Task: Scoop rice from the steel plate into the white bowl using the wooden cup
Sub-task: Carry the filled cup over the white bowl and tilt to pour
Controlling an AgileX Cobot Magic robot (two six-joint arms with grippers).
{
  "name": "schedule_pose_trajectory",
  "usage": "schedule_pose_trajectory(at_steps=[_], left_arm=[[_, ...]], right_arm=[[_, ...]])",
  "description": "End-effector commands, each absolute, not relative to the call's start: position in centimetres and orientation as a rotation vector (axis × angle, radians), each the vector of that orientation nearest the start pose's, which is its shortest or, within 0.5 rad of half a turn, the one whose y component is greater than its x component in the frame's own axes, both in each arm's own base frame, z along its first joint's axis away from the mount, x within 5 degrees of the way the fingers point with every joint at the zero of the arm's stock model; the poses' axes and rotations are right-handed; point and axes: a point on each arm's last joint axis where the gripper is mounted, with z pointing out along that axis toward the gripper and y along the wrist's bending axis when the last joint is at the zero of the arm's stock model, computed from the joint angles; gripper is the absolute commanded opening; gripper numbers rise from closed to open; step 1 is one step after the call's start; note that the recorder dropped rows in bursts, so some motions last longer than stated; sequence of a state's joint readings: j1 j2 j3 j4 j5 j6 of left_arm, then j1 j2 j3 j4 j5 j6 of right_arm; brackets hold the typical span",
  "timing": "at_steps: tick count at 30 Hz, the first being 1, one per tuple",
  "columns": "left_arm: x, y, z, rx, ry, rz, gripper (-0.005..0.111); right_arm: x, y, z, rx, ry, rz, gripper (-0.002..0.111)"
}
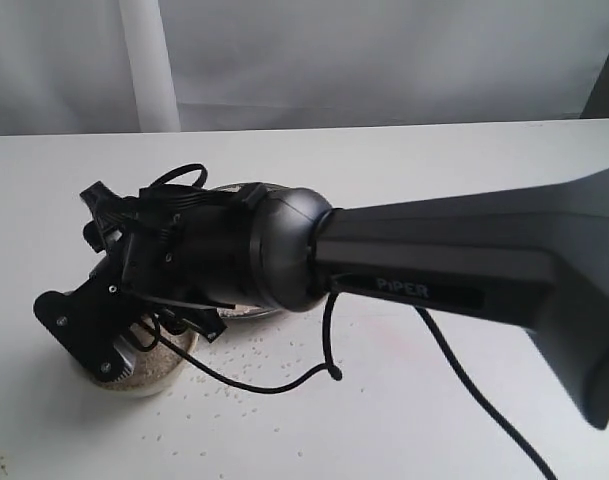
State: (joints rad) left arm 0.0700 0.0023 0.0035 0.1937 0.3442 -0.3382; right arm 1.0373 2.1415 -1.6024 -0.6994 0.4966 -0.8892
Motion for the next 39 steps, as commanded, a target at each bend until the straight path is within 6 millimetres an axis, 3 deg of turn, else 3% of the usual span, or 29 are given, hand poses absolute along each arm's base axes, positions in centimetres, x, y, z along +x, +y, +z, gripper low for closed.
schedule_pose_trajectory(at_steps=[1, 9, 39], left_arm=[[5.3, 1.0, 18.3, -0.248, 1.797, -0.001, 0.000], [5.3, 1.0, 18.3, -0.248, 1.797, -0.001, 0.000], [5.3, 1.0, 18.3, -0.248, 1.797, -0.001, 0.000]], right_arm=[[26.7, 40.1, 19.3, -2.296, 0.679, -0.730, 0.000], [26.4, 40.7, 20.1, -2.234, 0.590, -0.887, 0.000], [24.7, 41.4, 21.2, -2.211, 0.438, -1.183, 0.000]])
